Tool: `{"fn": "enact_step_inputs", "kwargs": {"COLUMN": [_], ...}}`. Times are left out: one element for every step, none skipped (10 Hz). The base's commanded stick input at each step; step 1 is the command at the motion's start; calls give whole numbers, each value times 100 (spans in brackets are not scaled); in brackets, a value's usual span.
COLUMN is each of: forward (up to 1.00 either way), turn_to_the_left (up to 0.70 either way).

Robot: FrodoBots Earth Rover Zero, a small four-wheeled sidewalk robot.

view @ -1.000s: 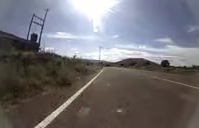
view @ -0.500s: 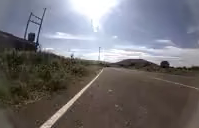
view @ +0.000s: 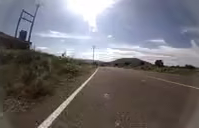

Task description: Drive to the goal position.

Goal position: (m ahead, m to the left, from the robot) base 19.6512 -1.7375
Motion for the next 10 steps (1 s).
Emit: {"fn": "enact_step_inputs", "kwargs": {"forward": [100,96,95,95,96,96,96,96,98,98], "turn_to_the_left": [0,0,0,0,0,0,0,0,-39,-39]}}
